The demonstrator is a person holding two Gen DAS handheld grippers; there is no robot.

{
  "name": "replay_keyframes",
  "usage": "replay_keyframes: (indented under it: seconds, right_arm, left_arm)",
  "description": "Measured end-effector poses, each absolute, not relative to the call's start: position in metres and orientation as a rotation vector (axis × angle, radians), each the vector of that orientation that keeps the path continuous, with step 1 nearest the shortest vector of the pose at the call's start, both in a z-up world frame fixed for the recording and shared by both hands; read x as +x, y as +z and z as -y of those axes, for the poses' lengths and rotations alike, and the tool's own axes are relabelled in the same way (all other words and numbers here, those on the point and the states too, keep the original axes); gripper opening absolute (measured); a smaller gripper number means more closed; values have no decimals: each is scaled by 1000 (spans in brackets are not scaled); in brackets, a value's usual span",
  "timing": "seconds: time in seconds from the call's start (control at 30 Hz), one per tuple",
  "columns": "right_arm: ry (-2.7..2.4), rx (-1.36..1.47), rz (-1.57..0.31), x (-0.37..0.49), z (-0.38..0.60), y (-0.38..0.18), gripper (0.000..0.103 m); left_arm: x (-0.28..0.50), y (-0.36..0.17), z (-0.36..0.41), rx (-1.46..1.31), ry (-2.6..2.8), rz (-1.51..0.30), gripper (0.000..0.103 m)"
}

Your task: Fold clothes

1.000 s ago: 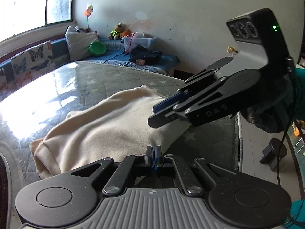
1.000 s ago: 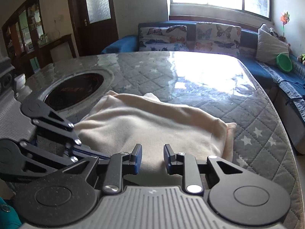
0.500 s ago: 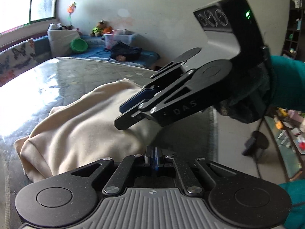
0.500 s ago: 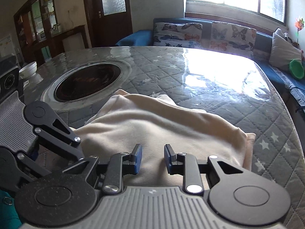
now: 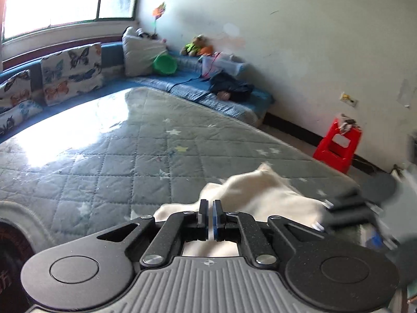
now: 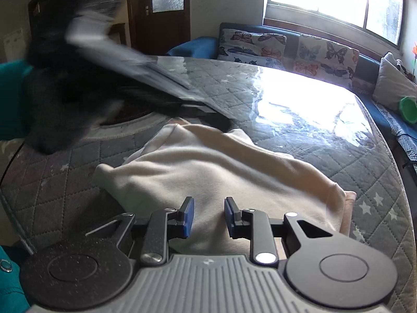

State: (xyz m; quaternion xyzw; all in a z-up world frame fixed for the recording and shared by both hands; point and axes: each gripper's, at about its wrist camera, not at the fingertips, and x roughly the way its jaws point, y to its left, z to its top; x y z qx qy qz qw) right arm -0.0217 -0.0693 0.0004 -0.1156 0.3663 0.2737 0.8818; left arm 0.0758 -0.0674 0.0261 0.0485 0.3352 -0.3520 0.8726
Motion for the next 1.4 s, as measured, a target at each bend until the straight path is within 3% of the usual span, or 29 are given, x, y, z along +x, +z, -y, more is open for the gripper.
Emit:
replay_keyframes:
  seconds: [0.47,0.9,1.4]
  right_arm:
    - [566,-354,-772,-61,61,-15,26]
    - [507,-189,-719,-52,93,13,26]
    - [348,-131,-727,-60,125,-1,47]
  left_arm:
    - [92,-14,83,114,-621,-780,4]
    - [56,18,49,25,-588,-698,6]
    - [-66,9,38,115,-675,-704,9]
